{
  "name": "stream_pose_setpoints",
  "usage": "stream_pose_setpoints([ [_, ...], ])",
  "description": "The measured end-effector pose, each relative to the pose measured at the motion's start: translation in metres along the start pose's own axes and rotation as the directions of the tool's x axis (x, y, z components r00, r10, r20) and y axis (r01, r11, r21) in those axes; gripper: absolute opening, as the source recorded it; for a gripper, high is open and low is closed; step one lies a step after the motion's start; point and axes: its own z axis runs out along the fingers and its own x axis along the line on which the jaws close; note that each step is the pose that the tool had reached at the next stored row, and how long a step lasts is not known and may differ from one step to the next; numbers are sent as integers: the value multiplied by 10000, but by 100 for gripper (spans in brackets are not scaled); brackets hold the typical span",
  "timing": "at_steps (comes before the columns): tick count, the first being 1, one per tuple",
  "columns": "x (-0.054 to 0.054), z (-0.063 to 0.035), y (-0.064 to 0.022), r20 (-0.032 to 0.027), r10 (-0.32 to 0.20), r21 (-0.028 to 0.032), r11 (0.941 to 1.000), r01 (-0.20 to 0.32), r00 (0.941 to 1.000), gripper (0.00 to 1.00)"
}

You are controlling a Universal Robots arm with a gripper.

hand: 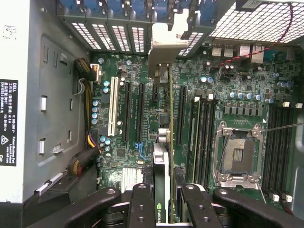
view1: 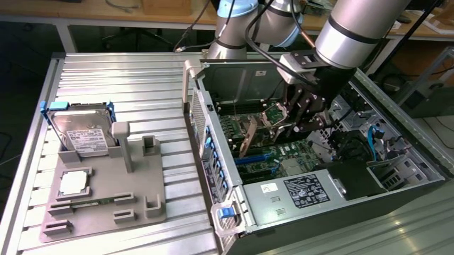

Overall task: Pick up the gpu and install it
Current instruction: 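Insert the gpu into the slot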

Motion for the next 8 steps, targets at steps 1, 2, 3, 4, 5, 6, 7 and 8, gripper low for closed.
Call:
stream_pose_setpoints([
  [1,0,2,0,0,0,0,10000,0,10000,27],
  [2,0,3,0,-1,0,0,10000,0,10000,27],
  [3,0,5,0,-1,0,-1,10000,0,10000,27],
  [4,0,8,0,0,0,0,10000,0,10000,27],
  [5,0,9,0,0,0,0,10000,0,10000,27],
  [6,0,15,0,-1,0,0,10000,0,10000,27],
  [7,1,26,-1,0,0,0,10000,0,10000,27],
  [8,1,27,-1,0,0,0,10000,0,10000,27],
])
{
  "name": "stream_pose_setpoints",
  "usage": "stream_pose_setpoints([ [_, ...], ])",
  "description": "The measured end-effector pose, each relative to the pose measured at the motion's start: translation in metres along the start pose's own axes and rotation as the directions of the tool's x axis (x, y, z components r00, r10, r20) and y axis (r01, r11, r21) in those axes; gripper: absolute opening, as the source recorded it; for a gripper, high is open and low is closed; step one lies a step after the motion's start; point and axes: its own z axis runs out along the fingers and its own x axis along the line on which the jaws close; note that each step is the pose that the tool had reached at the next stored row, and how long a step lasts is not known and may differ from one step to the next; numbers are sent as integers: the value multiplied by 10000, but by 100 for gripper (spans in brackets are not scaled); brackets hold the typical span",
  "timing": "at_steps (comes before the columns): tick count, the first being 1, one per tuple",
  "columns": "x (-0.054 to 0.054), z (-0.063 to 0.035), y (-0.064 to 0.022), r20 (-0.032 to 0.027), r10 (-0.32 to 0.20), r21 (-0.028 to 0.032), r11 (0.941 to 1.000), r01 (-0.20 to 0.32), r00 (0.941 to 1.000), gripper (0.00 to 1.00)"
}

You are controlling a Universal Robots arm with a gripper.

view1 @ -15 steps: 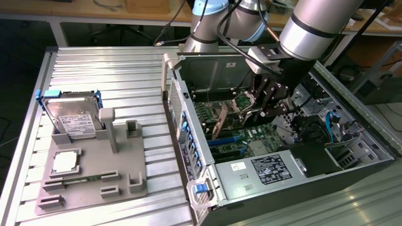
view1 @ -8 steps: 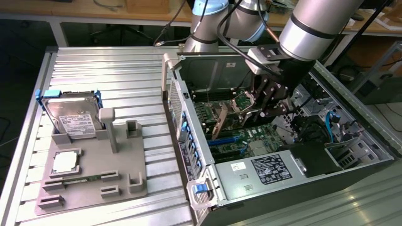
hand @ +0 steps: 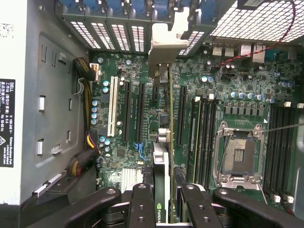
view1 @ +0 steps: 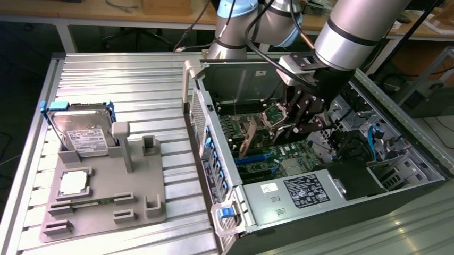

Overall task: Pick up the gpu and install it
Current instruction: 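Insert the gpu into the slot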

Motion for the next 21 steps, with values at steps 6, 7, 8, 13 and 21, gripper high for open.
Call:
stream_pose_setpoints([
  [6,0,9,0,-1,0,0,10000,0,10000,27],
  [7,0,11,0,0,0,0,10000,0,10000,27],
  [8,0,13,-1,0,0,0,10000,0,10000,27],
  [13,1,23,-1,0,0,0,10000,0,10000,27],
  [21,1,24,-1,0,0,0,10000,0,10000,27],
])
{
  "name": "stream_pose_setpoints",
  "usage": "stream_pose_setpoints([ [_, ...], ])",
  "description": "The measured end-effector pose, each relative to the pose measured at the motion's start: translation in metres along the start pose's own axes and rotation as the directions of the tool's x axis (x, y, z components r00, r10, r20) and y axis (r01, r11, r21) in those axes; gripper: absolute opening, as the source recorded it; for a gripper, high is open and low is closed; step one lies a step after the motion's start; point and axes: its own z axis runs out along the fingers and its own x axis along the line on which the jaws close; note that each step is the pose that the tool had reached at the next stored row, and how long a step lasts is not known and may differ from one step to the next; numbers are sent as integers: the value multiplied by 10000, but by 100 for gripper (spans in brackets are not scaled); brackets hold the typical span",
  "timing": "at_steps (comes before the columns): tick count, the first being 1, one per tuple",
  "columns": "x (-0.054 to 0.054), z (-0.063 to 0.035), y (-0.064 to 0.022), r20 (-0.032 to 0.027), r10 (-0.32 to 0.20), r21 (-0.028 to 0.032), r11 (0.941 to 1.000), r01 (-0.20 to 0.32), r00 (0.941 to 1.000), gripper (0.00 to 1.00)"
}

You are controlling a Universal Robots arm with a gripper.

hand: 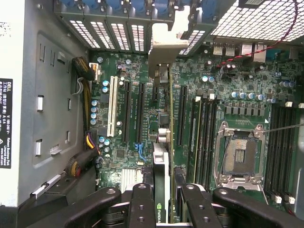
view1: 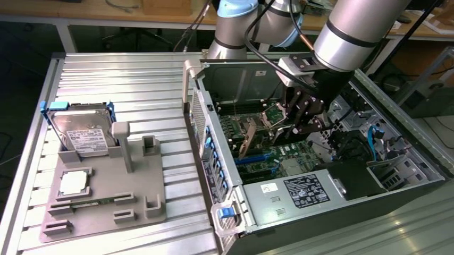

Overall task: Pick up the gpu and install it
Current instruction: 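Insert the gpu into the slot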

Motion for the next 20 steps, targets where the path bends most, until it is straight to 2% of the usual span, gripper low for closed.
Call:
stream_pose_setpoints([
  [10,1,29,-1,-2,0,8,10000,0,10000,27],
  [14,0,41,0,-40,2,22,10000,-2,10000,27],
  [20,1,45,0,-41,1,35,10000,-1,10000,27],
])
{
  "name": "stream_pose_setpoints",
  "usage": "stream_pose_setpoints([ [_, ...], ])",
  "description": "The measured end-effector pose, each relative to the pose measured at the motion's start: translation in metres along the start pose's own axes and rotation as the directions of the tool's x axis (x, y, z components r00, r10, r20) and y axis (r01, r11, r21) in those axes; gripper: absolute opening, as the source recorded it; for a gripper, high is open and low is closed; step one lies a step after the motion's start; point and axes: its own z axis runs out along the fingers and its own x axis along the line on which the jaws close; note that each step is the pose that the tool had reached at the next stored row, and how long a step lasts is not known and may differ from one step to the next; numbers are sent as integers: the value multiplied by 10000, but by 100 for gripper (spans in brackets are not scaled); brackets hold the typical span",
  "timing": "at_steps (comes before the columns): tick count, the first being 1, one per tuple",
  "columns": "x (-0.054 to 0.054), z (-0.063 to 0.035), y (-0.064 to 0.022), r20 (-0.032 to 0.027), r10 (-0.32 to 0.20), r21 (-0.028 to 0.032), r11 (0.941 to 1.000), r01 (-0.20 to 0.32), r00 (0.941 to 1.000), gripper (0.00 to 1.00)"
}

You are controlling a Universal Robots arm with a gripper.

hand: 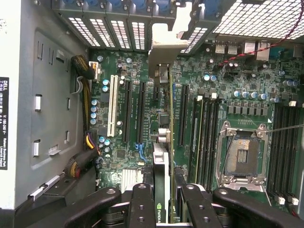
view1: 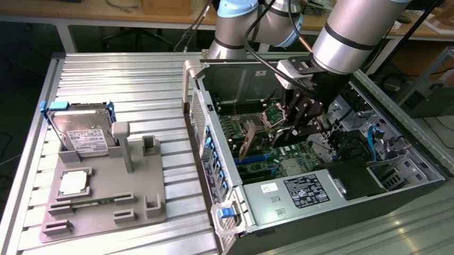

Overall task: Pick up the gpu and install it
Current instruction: 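Insert the gpu into the slot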

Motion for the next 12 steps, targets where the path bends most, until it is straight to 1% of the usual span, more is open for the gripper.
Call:
stream_pose_setpoints([
  [3,0,13,1,6,111,3,9999,-111,9999,27],
  [7,0,33,3,15,476,9,9989,-476,9989,27],
  [12,0,76,14,27,901,15,9959,-901,9959,27],
])
